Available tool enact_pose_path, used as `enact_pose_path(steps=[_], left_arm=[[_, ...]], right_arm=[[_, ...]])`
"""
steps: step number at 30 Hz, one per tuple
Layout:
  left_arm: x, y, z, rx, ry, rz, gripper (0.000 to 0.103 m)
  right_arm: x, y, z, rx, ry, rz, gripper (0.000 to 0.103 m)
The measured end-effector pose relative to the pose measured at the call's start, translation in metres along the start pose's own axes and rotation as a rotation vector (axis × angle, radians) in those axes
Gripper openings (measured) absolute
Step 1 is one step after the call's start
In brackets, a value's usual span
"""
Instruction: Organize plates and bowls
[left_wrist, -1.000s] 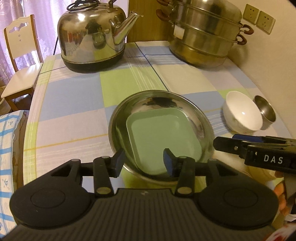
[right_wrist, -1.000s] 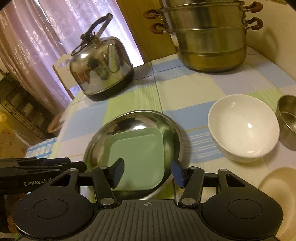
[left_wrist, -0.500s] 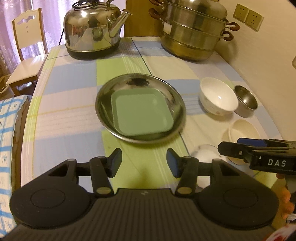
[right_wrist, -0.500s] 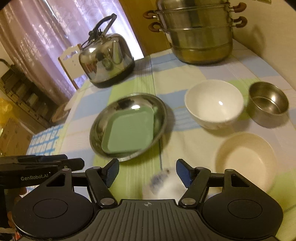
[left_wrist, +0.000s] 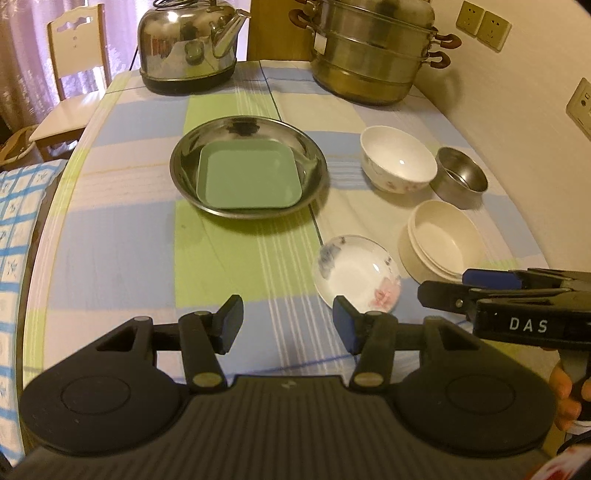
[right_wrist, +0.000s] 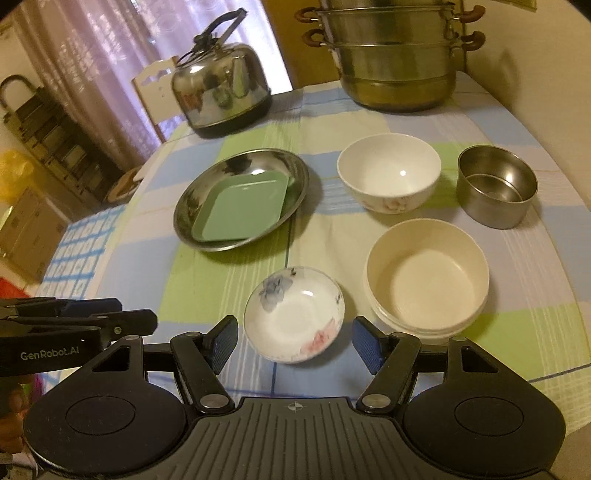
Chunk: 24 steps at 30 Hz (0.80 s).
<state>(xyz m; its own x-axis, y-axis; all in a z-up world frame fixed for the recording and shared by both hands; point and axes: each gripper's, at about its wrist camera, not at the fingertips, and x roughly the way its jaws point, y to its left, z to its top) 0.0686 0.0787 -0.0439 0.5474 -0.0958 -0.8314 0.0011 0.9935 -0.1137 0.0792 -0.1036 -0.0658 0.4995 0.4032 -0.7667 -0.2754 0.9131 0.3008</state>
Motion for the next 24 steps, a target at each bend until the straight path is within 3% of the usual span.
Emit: enact_pose_path(steps=[24], left_arm=[[-0.048,-0.079,-0.064,-0.095,-0.049,0.122,0.051]], right_arm=[[-0.06,-0.031,-0.043,-0.119,-0.012,0.113,0.068]])
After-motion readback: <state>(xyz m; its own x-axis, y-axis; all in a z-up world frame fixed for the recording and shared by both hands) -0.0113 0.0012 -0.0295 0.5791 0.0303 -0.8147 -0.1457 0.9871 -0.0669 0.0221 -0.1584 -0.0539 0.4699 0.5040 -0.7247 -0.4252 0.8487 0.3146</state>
